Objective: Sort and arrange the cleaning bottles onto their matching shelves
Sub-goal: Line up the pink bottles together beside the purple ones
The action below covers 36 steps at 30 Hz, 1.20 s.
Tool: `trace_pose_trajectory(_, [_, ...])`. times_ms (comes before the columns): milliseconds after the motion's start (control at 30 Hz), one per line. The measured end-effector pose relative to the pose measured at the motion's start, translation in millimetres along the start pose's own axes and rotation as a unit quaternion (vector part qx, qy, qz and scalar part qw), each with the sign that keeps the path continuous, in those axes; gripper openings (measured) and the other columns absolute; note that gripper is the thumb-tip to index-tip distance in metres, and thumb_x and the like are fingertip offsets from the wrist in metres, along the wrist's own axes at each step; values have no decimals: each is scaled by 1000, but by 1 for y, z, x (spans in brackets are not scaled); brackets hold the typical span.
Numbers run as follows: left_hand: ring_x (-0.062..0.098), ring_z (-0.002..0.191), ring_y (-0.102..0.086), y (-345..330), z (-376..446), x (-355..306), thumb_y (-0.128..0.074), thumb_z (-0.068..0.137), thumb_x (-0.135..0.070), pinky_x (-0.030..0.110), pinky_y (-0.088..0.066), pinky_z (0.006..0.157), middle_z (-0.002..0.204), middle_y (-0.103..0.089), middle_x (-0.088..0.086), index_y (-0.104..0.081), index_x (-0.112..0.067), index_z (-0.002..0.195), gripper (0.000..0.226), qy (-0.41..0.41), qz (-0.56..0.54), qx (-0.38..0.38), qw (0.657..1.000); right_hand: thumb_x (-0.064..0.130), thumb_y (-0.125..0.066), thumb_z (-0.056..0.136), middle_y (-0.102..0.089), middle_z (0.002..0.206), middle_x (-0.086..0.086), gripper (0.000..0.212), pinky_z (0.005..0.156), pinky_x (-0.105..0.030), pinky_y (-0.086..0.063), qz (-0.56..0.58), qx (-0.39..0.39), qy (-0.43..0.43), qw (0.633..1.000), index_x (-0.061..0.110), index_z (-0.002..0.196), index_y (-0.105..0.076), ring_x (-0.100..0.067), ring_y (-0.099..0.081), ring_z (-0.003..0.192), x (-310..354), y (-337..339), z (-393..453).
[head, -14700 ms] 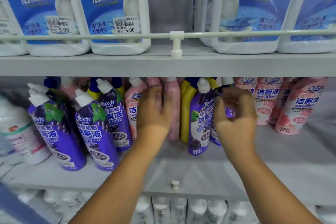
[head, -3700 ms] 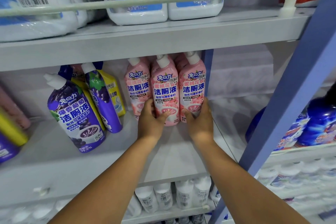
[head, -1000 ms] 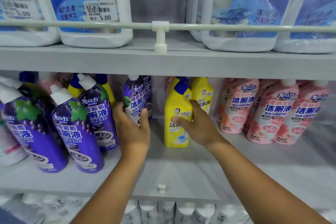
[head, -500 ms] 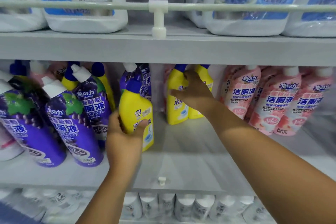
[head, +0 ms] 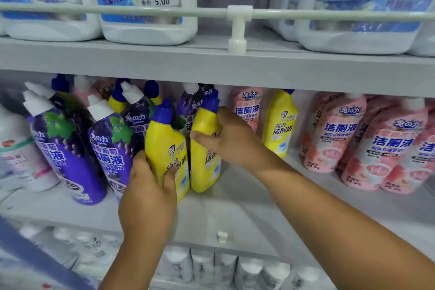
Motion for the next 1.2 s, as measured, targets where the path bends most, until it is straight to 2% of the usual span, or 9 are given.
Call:
trace_pose_trajectory(133, [37, 87, -67, 14, 8, 3, -66, 89, -54, 41, -52, 70, 89, -72, 6, -51, -24, 104, 37, -16, 114, 67, 991, 54, -72, 87, -53, 101, 6, 45, 76, -28, -40, 35, 14, 18, 999, 20, 109, -53, -20, -58, 94, 10, -20, 2])
trace_pose_trajectory(267, [24, 72, -64, 28, 2, -1, -61, 86, -66, 35, -52, 68, 62, -64, -3, -60, -19, 74, 49, 8, 189, 147, 971, 59, -74, 83, -55, 121, 3, 58, 96, -29, -47, 92, 48, 2, 995, 25, 127, -58, -11, -58, 107, -4, -15, -2])
trace_pose_trajectory(333, [15, 70, -67, 17, -9, -22, -66, 86, -59, 31, -53, 69, 63, -68, -6, -65, -23, 74, 39, -23, 116, 183, 976, 55, -75, 85, -57, 126, 5, 54, 100, -28, -48, 131, 11, -47, 990, 27, 129, -61, -9, -59, 109, -23, -2, -7])
trace_pose_trajectory(433, [-2, 80, -67, -27, -28, -55, -75, 88, -37, 23, -54, 76, 87, -74, -14, -67, -30, 92, 11, -79, -76, 218, 970, 31, -77, 89, -66, 117, -5, 19, 83, -36, -57, 207, -175, -132, 953, 32, 104, -64, -12, -68, 85, -64, 34, -20])
trace_pose_trajectory(567, [9, 97, -70, -107, -16, -77, -76, 79, -42, 37, -58, 91, 108, -73, -9, -64, -30, 108, 33, -84, -203, 230, 948, 29, -76, 84, -59, 117, -10, 42, 90, -28, -48, 57, -302, -178, 935, 13, 119, -62, -27, -65, 99, -118, 68, -29])
trace_pose_trajectory(667, [17, 100, -71, -150, 9, -97, -71, 71, -52, 41, -58, 91, 110, -73, -3, -62, -24, 111, 50, -57, -228, 210, 949, 38, -74, 78, -59, 123, -13, 64, 95, -36, -48, -21, -284, -167, 944, 8, 131, -56, -33, -60, 109, -135, 78, -19])
trace_pose_trajectory(833, [25, 101, -67, -188, 62, -124, -76, 65, -46, 41, -57, 88, 110, -64, 2, -51, -16, 124, 71, -27, -236, 136, 962, 35, -77, 82, -54, 131, -11, 64, 91, -36, -41, -96, -204, -156, 962, 9, 135, -52, -32, -53, 117, -134, 85, -3])
trace_pose_trajectory(967, [24, 99, -68, -215, 90, -120, -85, 76, -36, 38, -56, 85, 106, -66, 4, -58, -10, 117, 56, 22, -203, 182, 962, 38, -75, 85, -44, 142, -11, 73, 89, -38, -47, -142, -162, -165, 962, 8, 143, -41, -37, -57, 115, -136, 86, 5])
trace_pose_trajectory(1200, [23, 94, -71, -178, 41, -104, -80, 82, -38, 39, -59, 82, 107, -73, -3, -59, -23, 116, 43, -23, -232, 151, 961, 32, -75, 89, -37, 151, -8, 79, 92, -36, -45, -86, -129, -187, 970, 9, 152, -32, -36, -57, 122, -138, 86, 7])
Point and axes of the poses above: each hand's wrist, its own z-axis towards the middle knuckle, its own y-axis out of the back of the hand, x = y × z, the point moved 6 cm from there along z, towards the middle knuckle
